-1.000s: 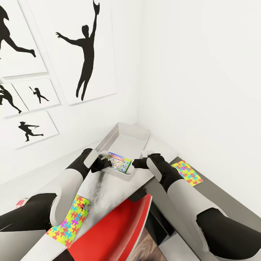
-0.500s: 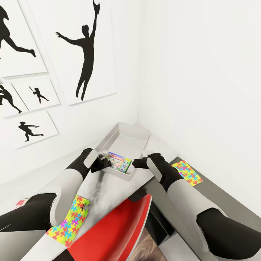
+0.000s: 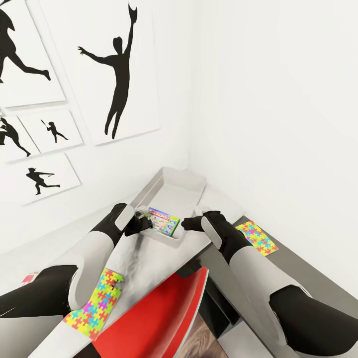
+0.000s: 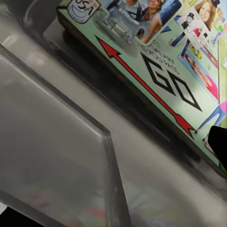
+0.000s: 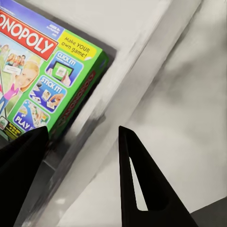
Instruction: Put all the toys in the child's room - the three board games (two on the bed and one on the table), the two jigsaw puzzles on the table, and the tennis ball on the table - inside the toy box on the table in the child's room.
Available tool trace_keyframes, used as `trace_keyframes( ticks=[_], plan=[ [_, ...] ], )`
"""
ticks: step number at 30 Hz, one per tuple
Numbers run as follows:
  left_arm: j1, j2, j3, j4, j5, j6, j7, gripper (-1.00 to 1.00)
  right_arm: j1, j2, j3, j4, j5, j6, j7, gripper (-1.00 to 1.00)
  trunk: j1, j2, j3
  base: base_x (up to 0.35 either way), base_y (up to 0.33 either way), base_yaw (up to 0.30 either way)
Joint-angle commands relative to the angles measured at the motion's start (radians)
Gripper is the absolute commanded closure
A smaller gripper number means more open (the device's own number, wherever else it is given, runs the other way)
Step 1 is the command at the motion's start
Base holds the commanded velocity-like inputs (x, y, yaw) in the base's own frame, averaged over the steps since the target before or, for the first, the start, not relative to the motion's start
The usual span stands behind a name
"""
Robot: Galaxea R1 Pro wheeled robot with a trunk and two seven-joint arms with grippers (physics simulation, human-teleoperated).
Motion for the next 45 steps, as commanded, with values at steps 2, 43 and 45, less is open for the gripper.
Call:
trace_keyframes(
  ticks=[2,43,45],
  plan=[
    [0.000,-0.002,0.009,0.001,0.023,0.003,0.008,1.00,-0.001,0.000,0.004,-0.004,-0.013,-0.008,-0.008,1.00,0.001,-0.002,0.001,0.000,0.000,0.000],
    [0.000,-0.002,0.009,0.001,0.025,0.003,0.008,1.00,-0.001,0.000,0.004,-0.004,-0.013,-0.013,-0.008,1.00,0.001,-0.002,0.027,-0.105,0.058,0.000],
    [0.000,-0.002,0.009,0.001,0.025,0.003,0.008,1.00,-0.001,0.000,0.004,-0.004,-0.012,-0.013,-0.008,1.00,0.001,-0.002,0.027,-0.002,0.002,0.000]
  ],
)
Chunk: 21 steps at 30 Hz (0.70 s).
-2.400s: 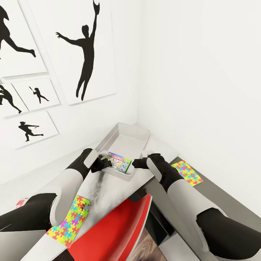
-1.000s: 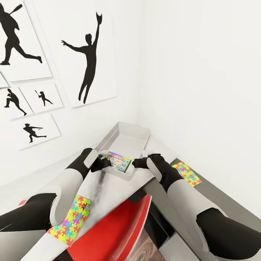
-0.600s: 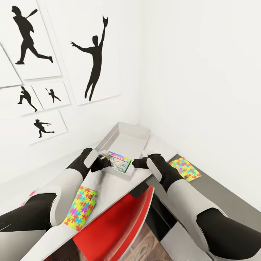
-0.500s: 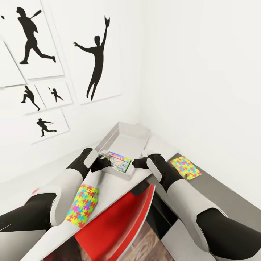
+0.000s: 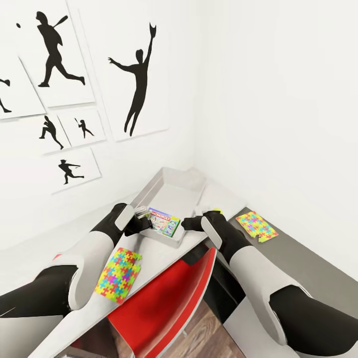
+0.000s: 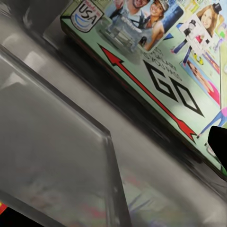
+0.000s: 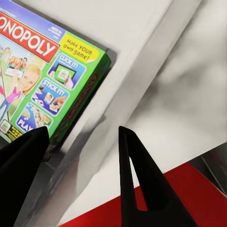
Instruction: Put all the toys in the child's room - the three board games (two on the bed and one on the table), the two jigsaw puzzles on the table, and the tennis ball on the table - inside the toy box on the table in the child's room.
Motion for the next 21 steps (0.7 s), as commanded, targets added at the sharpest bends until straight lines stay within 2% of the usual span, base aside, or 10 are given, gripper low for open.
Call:
trace_keyframes(
  ticks=[1,21],
  plan=[
    [0.000,-0.002,0.009,0.001,0.024,0.002,0.007,1.00,-0.001,0.000,0.004,-0.003,-0.013,-0.015,-0.008,1.00,0.001,-0.002,-0.002,-0.001,0.001,0.000],
    [0.000,-0.002,0.009,0.001,0.025,0.003,0.007,1.00,-0.001,0.000,0.004,-0.003,-0.013,-0.015,-0.008,1.00,0.001,-0.002,-0.002,-0.029,0.040,0.000]
  ],
)
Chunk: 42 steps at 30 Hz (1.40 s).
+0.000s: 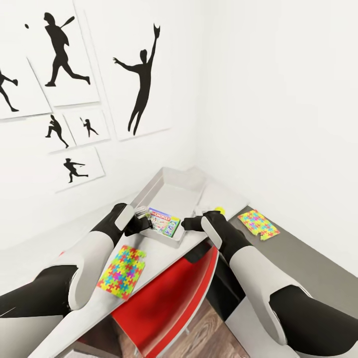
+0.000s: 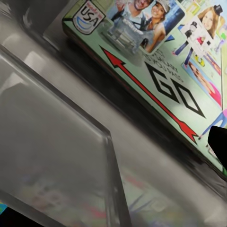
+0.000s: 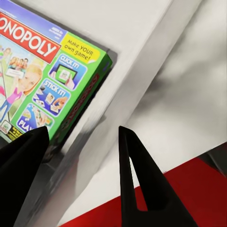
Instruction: Put all the toys in the child's room - the three board games (two on the bed and one on the table), the two jigsaw puzzles on the table, and the tennis ball on the table - inside the toy box on the table in the child's room.
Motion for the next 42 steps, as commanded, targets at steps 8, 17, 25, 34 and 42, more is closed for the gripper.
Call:
trace_keyframes(
  ticks=[8,17,25,34,42],
  plan=[
    [0.000,-0.002,0.008,0.001,0.026,0.003,0.007,1.00,-0.001,0.000,0.004,-0.003,-0.013,-0.016,-0.008,1.00,0.000,-0.002,-0.002,-0.056,0.035,0.000],
    [0.000,-0.002,0.008,0.000,0.026,0.004,0.007,1.00,-0.001,0.000,0.004,-0.003,-0.013,-0.016,-0.008,1.00,0.000,-0.002,-0.002,-0.031,0.022,0.000],
    [0.000,-0.002,0.008,0.001,0.026,0.004,0.007,1.00,-0.001,0.000,0.004,-0.003,-0.014,-0.016,-0.008,1.00,0.000,-0.002,-0.009,0.000,0.000,0.000],
    [0.000,-0.002,0.008,0.001,0.026,0.004,0.007,1.00,-0.001,0.000,0.004,-0.003,-0.013,-0.016,-0.008,1.00,0.000,-0.002,-0.020,0.000,0.000,0.000],
    [0.000,-0.002,0.008,0.001,0.026,0.003,0.007,1.00,-0.001,0.000,0.004,-0.003,-0.012,-0.016,-0.008,1.00,0.000,-0.002,-0.023,0.000,0.000,0.000]
  ],
)
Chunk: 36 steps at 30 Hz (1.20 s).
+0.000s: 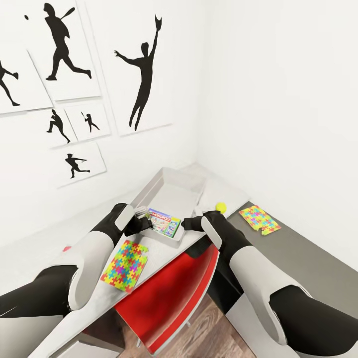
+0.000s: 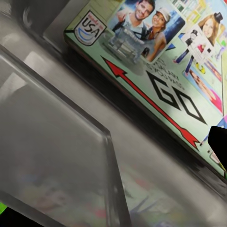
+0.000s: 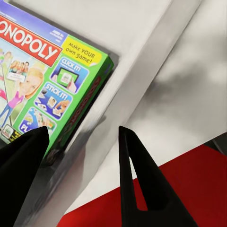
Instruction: Put all the toys in the child's room - the three board games (two on the bed and one on the table), the two jigsaw puzzles on the table, and the tennis ball on the table - inside the toy box on the table in the child's room.
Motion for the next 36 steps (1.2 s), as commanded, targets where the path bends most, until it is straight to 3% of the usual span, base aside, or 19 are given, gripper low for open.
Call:
trace_keyframes(
  ticks=[1,4,5,26,27,36],
  plan=[
    [0.000,-0.002,0.008,0.001,0.027,0.002,0.008,1.00,-0.001,0.000,0.004,-0.003,-0.012,-0.016,-0.008,1.00,0.001,-0.002,-0.002,0.000,0.000,0.000],
    [0.000,-0.003,0.008,0.001,0.027,0.002,0.008,1.00,-0.001,0.000,0.004,-0.003,-0.012,-0.016,-0.008,1.00,0.001,-0.002,-0.002,0.000,0.000,0.000],
    [0.000,-0.003,0.008,0.001,0.027,0.002,0.008,1.00,-0.001,0.000,0.004,-0.003,-0.013,-0.016,-0.008,-1.00,0.001,-0.002,-0.002,0.000,0.000,0.000],
    [0.000,-0.002,0.008,0.001,0.027,0.003,0.006,1.00,-0.001,0.000,0.004,-0.003,-0.013,-0.016,-0.008,-1.00,0.001,-0.002,-0.002,0.000,0.000,0.000],
    [0.000,-0.002,0.008,0.001,0.027,0.003,0.006,-1.00,-0.001,0.000,0.004,-0.003,-0.013,-0.016,-0.008,-1.00,0.001,-0.002,-0.002,0.000,0.000,0.000],
    [0.000,-0.002,0.008,0.001,0.027,0.001,0.006,-1.00,-0.001,0.000,0.004,-0.003,-0.013,-0.016,-0.008,-1.00,0.001,-0.002,-0.002,0.000,0.000,0.000]
  ],
)
